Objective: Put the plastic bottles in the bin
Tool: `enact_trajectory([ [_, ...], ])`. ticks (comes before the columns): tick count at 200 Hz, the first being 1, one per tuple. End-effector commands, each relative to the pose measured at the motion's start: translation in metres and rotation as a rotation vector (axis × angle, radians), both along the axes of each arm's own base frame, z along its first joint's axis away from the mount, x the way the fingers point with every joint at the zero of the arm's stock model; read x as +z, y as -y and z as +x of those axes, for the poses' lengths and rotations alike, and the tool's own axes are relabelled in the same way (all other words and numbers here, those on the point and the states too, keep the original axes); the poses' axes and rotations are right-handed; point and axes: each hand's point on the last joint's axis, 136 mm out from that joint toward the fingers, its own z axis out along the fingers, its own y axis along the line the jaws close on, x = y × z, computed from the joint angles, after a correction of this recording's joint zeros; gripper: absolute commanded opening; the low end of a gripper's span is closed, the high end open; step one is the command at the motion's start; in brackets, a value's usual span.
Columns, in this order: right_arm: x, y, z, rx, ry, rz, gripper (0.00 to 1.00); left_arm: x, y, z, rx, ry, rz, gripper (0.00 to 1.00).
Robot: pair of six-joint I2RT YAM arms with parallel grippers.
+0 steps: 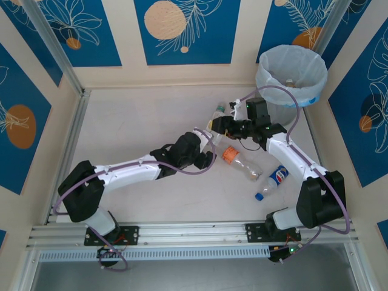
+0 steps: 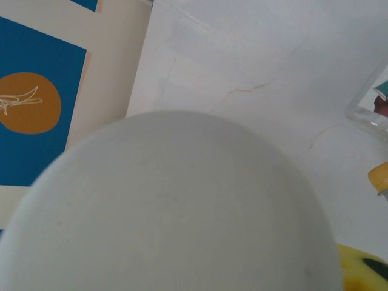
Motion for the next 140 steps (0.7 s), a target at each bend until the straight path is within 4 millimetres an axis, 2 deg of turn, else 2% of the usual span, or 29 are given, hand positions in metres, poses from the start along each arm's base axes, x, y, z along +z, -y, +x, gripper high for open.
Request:
enact_trajectory([
  [1, 0.001, 0.004, 0.004, -0.033, -0.010, -0.020, 0.46, 0.027, 0.004, 0.016, 0.029, 0.074, -0.039, 0.46],
  [35, 0.005, 0.003, 0.006, -0.031, 0.012, -0.010, 0.38, 0.028, 0.004, 0.015, 0.021, 0.071, -0.062, 0.59],
  [52, 0.007, 0.004, 0.010, -0.044, 0.024, -0.012, 0.38, 0.030, 0.003, 0.016, 0.019, 0.054, -0.090, 0.64],
  [80, 0.008, 0.006, 0.014, -0.057, 0.037, -0.011, 0.35, 0.036, -0.003, 0.013, 0.007, 0.053, -0.141, 0.85],
  [108, 0.010, 0.009, 0.017, -0.068, 0.047, -0.009, 0.33, 0.044, -0.011, 0.011, -0.004, 0.041, -0.223, 0.99],
  [140, 0.017, 0.016, 0.022, -0.087, 0.072, -0.009, 0.33, 0.058, -0.027, 0.010, 0.021, 0.056, -0.336, 1.00],
])
